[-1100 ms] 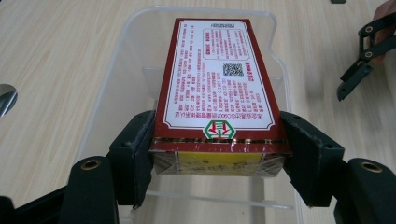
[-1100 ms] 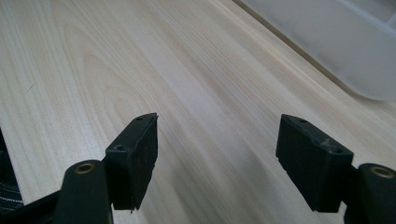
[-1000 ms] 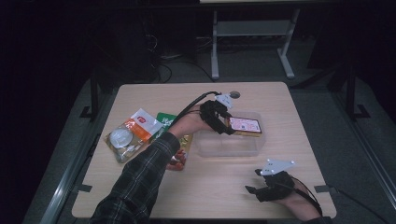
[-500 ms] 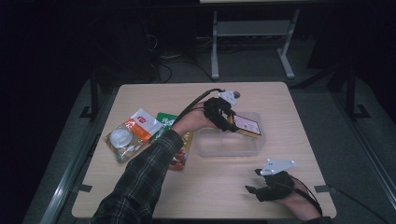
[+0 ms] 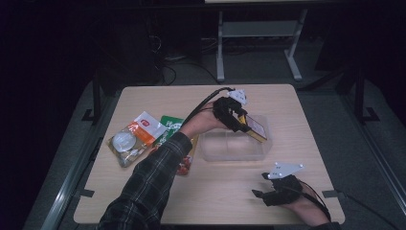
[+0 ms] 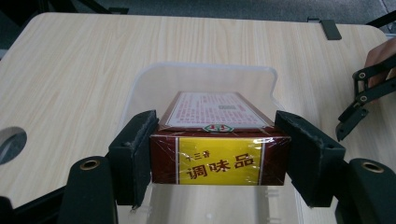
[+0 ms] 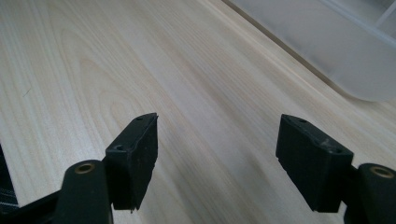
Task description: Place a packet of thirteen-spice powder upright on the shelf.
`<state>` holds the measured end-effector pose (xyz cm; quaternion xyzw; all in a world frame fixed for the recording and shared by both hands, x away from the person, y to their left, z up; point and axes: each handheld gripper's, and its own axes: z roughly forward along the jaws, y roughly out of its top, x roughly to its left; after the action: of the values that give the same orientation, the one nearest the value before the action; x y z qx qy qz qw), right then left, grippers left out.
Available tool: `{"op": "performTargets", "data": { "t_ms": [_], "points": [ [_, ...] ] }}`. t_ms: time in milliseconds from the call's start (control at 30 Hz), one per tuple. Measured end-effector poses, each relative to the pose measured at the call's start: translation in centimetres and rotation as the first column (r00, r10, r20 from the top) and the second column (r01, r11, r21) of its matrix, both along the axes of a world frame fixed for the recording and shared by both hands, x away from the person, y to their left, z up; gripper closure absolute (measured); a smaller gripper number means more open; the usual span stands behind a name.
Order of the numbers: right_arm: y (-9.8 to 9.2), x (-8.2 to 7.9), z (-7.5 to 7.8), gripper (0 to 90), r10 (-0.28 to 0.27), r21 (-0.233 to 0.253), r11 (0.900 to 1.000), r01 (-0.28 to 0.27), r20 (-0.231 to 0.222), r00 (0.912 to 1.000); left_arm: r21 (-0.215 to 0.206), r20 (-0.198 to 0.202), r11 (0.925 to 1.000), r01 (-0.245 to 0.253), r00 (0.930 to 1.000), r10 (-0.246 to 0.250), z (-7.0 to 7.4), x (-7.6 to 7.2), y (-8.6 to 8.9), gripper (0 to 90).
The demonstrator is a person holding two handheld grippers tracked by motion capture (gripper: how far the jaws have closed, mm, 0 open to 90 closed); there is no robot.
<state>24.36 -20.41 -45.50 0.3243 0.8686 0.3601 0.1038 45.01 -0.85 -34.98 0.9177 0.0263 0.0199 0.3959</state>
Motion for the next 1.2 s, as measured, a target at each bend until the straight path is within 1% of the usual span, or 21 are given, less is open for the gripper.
{"op": "performTargets", "data": {
  "t_ms": [233, 333, 533, 767, 867, 1033, 1200],
  "points": [
    [0.0, 0.0, 0.0, 29.1, -0.001, 0.001, 1.000, 0.001, 0.000, 1.0000, -0.027, -0.005, 0.9996, 0.001, 1.0000, -0.001, 0.0, 0.2, -1.1, 31.7],
    [0.0, 0.0, 0.0, 29.1, 0.000, 0.004, 1.000, 0.000, 0.003, 1.0000, -0.048, -0.017, 0.9988, -0.005, 0.9998, 0.004, 0.1, 0.3, -1.4, 31.7],
    [-0.1, 0.1, 0.1, 29.1, 0.000, 0.003, 1.000, 0.000, 0.002, 1.0000, -0.051, -0.008, 0.9987, 0.001, 1.0000, -0.001, 0.2, 0.6, -2.6, 31.7],
    [-0.2, 0.1, 0.1, 29.1, -0.001, 0.009, 1.000, 0.001, 0.003, 1.0000, -0.050, -0.014, 0.9987, 0.008, 0.9999, -0.009, -0.2, 0.7, -3.9, 31.8],
    [-0.2, 0.1, 0.2, 29.0, -0.001, 0.010, 1.000, 0.001, 0.000, 1.0000, -0.059, -0.024, 0.9982, 0.009, 0.9997, -0.010, -0.4, 0.8, -4.5, 31.8],
    [-0.2, 0.1, 0.2, 29.1, -0.002, 0.010, 1.000, 0.002, 0.000, 1.0000, -0.053, -0.028, 0.9985, 0.012, 0.9995, -0.013, -0.9, 0.9, -5.3, 31.8],
    [-0.2, 0.1, 0.1, 29.1, 0.002, 0.008, 1.000, -0.002, 0.003, 1.0000, -0.049, -0.041, 0.9987, 0.012, 0.9990, -0.014, -1.6, 1.0, -6.1, 31.8]
  ]
}}
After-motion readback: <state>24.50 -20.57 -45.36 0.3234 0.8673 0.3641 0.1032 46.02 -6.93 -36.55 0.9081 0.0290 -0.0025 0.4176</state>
